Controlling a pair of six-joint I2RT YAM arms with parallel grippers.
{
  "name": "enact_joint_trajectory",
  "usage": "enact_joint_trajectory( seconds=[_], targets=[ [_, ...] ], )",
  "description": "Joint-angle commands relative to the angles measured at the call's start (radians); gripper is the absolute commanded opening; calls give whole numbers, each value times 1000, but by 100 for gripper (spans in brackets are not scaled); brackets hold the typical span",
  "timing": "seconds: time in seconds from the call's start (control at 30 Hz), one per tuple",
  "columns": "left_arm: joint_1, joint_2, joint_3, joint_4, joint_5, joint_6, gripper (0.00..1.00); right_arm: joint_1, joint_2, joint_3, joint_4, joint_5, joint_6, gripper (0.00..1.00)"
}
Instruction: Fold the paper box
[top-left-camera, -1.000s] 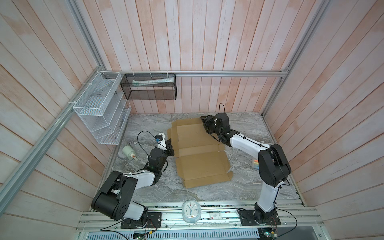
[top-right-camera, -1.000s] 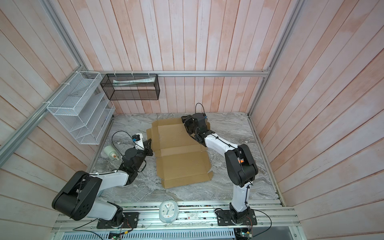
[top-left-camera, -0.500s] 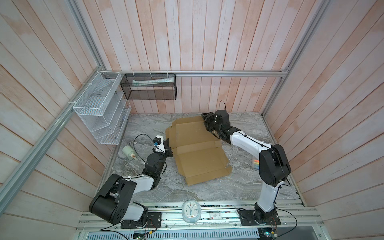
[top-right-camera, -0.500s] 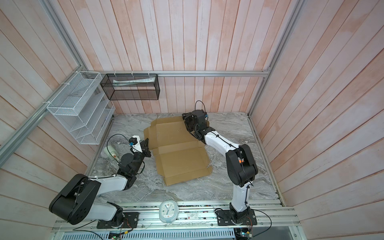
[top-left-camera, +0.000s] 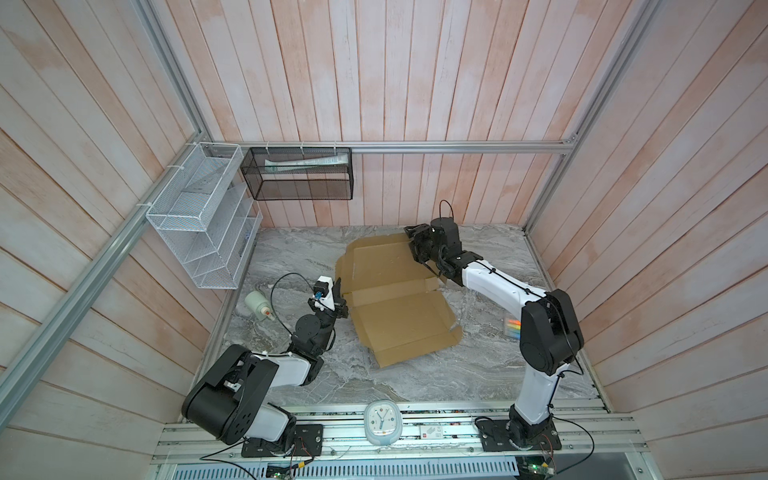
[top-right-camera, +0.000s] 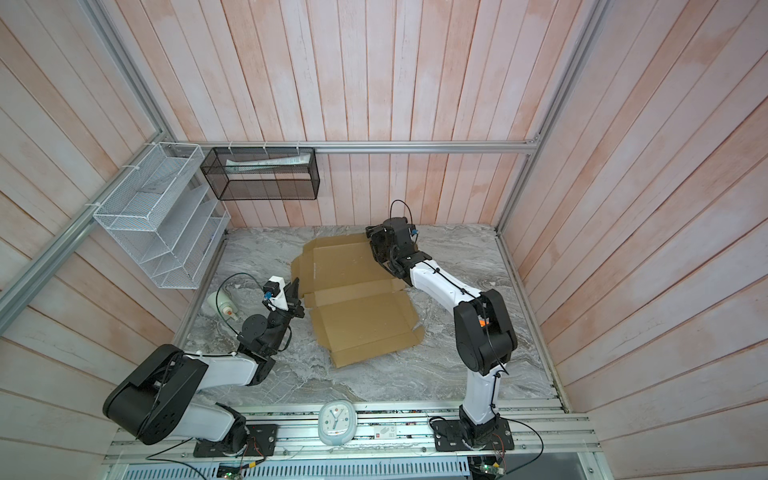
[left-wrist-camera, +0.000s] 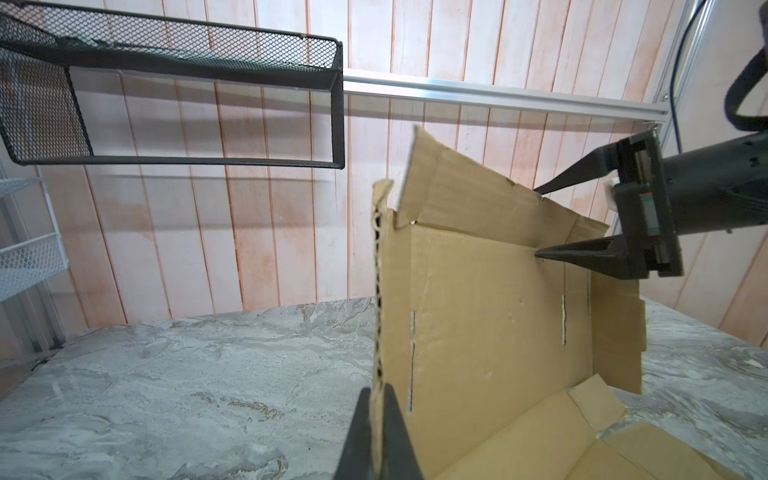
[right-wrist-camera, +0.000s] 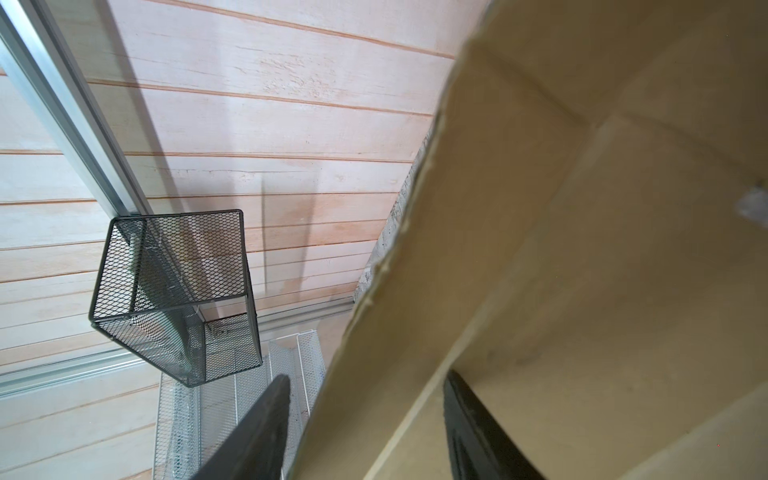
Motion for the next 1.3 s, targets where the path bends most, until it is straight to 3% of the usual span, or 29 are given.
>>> enact_joint_trajectory(
  seconds=[0.0, 0.2, 0.47, 0.6, 0.93, 1.27],
  targets=[
    [-32, 29, -10, 111, -50, 79, 0, -1, -38, 26, -34, 11, 11, 60],
    [-43, 50, -2, 131, -83, 93, 0, -6, -59, 24, -51, 8, 8, 58],
    [-43, 41, 14, 110, -99, 65, 0, -13, -104, -82, 7, 1, 30, 37],
    [-43, 42, 17, 107, -96, 58, 0, -20, -119, -121, 32, -11, 34, 32],
    [-51, 40, 19, 120, -99, 62, 0, -28, -124, -126, 53, -23, 40, 33],
    [-77, 43, 20, 131, -113, 53, 0, -27, -110, -154, 98, -49, 63, 27]
  ],
)
